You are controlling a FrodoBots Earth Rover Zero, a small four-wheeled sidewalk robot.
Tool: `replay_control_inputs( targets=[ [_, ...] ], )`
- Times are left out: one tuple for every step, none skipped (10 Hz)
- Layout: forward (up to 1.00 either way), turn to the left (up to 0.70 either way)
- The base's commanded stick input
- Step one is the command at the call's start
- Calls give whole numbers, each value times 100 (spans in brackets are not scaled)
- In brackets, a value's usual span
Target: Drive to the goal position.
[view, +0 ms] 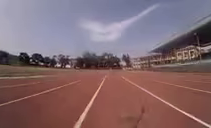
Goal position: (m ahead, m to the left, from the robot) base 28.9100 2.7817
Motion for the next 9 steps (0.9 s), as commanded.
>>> replay_control_inputs(
  targets=[
    [70, -35],
    [70, -35],
    [70, -35],
    [70, -35],
    [70, -20],
    [70, -3],
    [70, 0],
    [70, 0],
    [70, 0]
  ],
)
